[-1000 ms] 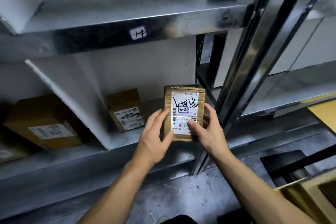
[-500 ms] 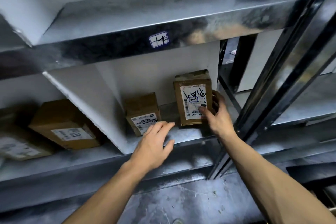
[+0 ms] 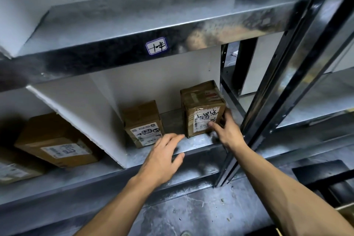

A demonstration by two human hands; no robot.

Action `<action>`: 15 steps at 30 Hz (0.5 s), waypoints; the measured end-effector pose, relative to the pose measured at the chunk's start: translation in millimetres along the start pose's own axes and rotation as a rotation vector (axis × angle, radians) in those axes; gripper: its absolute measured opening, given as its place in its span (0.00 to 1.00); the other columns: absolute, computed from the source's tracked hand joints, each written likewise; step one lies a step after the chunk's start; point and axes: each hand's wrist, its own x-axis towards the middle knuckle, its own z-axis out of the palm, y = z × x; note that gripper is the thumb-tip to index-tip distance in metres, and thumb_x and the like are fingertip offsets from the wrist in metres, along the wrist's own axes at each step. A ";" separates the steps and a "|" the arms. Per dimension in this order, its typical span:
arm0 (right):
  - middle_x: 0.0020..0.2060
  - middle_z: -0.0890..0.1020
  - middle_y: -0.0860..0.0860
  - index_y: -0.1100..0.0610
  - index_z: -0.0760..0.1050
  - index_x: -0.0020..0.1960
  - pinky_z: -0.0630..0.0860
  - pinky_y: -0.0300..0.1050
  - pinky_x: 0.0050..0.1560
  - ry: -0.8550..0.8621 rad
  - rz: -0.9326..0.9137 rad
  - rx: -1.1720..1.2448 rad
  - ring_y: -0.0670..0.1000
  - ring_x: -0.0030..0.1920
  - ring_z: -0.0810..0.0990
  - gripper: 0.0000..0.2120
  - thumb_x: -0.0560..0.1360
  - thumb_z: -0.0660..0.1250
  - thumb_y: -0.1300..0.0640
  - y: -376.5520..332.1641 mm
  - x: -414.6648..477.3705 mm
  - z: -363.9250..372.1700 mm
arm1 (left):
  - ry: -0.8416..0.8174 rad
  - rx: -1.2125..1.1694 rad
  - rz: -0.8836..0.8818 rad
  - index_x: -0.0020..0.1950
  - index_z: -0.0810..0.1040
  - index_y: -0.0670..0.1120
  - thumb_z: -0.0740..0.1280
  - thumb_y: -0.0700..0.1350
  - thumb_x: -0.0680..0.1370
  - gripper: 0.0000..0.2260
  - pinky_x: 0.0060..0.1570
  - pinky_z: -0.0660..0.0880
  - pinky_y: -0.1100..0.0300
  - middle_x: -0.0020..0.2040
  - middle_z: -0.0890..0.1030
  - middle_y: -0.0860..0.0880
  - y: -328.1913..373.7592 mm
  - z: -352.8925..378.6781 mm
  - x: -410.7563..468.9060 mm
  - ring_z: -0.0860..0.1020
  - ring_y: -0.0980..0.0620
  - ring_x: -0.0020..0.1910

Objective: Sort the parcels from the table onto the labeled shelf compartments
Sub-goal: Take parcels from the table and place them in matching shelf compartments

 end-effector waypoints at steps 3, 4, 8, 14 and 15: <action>0.64 0.79 0.47 0.49 0.66 0.72 0.70 0.54 0.71 0.032 -0.003 -0.007 0.53 0.68 0.76 0.27 0.77 0.72 0.52 -1.3 -5.7 -0.9 | 0.002 -0.010 0.013 0.74 0.64 0.58 0.62 0.54 0.79 0.23 0.68 0.63 0.60 0.68 0.66 0.59 -0.8 -2.0 1.1 0.65 0.59 0.67; 0.66 0.78 0.48 0.48 0.65 0.73 0.69 0.54 0.71 0.046 -0.009 -0.020 0.53 0.68 0.75 0.28 0.77 0.72 0.51 -2.0 -9.2 -1.6 | 0.003 -0.012 0.020 0.74 0.64 0.57 0.62 0.54 0.79 0.23 0.68 0.63 0.60 0.68 0.66 0.58 -0.8 -3.0 1.7 0.65 0.59 0.67; 0.70 0.74 0.54 0.51 0.64 0.77 0.66 0.47 0.69 0.112 -0.046 -0.140 0.54 0.70 0.72 0.28 0.79 0.68 0.51 0.6 -33.4 -5.1 | 0.000 -0.040 0.058 0.74 0.65 0.57 0.63 0.53 0.79 0.23 0.68 0.63 0.60 0.68 0.67 0.58 -1.8 -4.1 2.8 0.66 0.59 0.67; 0.67 0.74 0.53 0.56 0.72 0.71 0.65 0.42 0.67 0.127 -0.095 -0.477 0.54 0.68 0.72 0.21 0.81 0.64 0.50 15.2 -90.3 -12.9 | -0.024 -0.069 0.173 0.73 0.67 0.54 0.64 0.51 0.79 0.23 0.68 0.65 0.59 0.68 0.68 0.57 6.7 3.0 9.5 0.67 0.58 0.66; 0.67 0.74 0.53 0.56 0.73 0.70 0.68 0.46 0.68 0.140 -0.101 -0.528 0.55 0.67 0.73 0.20 0.81 0.65 0.50 16.9 -100.1 -15.3 | -0.028 -0.073 0.192 0.73 0.67 0.53 0.65 0.51 0.79 0.23 0.68 0.64 0.59 0.67 0.69 0.56 10.3 5.6 10.0 0.67 0.57 0.66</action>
